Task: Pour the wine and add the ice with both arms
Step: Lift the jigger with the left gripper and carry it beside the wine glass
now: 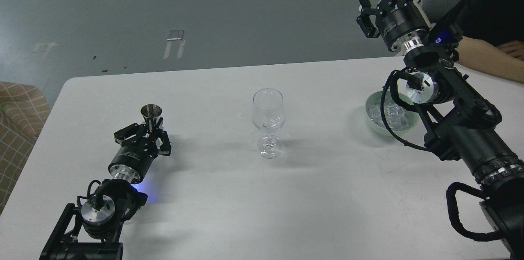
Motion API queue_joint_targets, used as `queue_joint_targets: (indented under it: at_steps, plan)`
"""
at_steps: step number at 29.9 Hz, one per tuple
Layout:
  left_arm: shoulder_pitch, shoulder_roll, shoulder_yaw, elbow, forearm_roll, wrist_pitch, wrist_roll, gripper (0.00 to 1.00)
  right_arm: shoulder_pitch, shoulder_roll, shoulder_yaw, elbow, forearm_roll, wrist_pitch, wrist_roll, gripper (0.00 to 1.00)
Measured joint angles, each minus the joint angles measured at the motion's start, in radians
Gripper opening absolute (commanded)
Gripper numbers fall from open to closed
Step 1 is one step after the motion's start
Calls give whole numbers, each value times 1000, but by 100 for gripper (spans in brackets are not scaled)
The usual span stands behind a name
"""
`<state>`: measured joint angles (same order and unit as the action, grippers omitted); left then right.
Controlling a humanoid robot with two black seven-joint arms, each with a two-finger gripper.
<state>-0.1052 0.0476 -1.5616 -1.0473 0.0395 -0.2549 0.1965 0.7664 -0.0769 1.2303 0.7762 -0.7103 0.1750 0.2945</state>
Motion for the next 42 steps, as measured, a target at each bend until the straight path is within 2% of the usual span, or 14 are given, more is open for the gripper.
queue_joint_targets:
  at_steps: [13, 22, 31, 42]
  plan:
    - [-42, 1, 5, -19, -1, -25, 2, 0, 0, -1, 0, 0, 0, -7, 0, 100]
    - [-98, 22, 36, -40, 0, 10, 8, 0, -3, -6, 0, -4, 0, -30, -3, 100]
    - [-93, 29, 83, -205, 2, 93, 95, 0, -12, -10, 2, -6, 0, -37, -9, 100]
    - [-60, 42, 183, -398, 6, 235, 104, 0, -22, -10, 3, -6, 0, -43, -10, 100]
